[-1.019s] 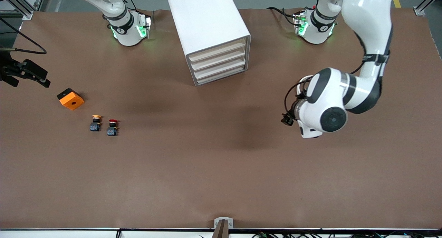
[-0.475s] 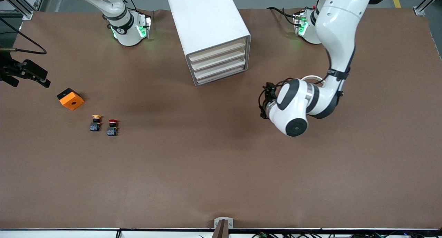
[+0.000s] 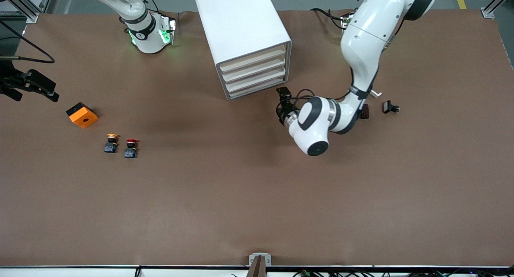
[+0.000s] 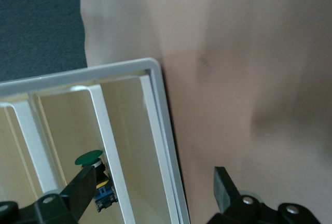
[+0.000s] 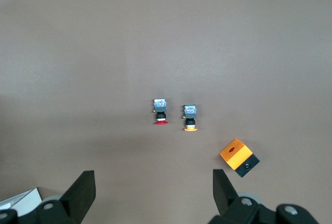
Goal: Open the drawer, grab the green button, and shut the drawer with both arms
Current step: 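Grasp the drawer front with the left gripper and pull it open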
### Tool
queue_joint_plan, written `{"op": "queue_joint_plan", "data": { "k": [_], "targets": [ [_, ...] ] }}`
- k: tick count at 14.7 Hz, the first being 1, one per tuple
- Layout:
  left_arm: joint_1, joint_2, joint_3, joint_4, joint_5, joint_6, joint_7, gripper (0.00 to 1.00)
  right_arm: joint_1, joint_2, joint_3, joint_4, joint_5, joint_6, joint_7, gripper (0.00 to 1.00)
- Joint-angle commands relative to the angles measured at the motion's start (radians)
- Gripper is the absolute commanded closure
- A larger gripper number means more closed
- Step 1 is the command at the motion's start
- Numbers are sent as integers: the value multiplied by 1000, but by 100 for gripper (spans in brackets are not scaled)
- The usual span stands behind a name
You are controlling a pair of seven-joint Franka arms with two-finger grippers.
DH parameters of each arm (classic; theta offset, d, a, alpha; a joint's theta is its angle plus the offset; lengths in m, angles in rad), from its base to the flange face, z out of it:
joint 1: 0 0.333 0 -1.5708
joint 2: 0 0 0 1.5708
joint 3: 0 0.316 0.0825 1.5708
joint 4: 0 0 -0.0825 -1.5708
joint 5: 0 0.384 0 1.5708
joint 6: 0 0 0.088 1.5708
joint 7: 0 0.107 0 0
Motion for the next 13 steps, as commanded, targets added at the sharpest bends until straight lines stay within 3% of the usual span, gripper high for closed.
{"op": "queue_joint_plan", "data": {
  "k": [1, 3, 10, 13],
  "targets": [
    [-41, 25, 9, 24, -105, -10, -50, 5, 0, -1, 5, 5, -18, -9, 2, 0],
    [-58, 31, 6, 22, -142, -19, -79, 23, 2, -1, 5, 5, -18, -9, 2, 0],
    [-128, 40, 4, 13, -173, -26, -156, 48, 2, -1, 5, 5, -18, -9, 2, 0],
    [-136, 51, 6, 15, -177, -30, -161, 76, 2, -1, 5, 5, -18, -9, 2, 0]
  ]
}}
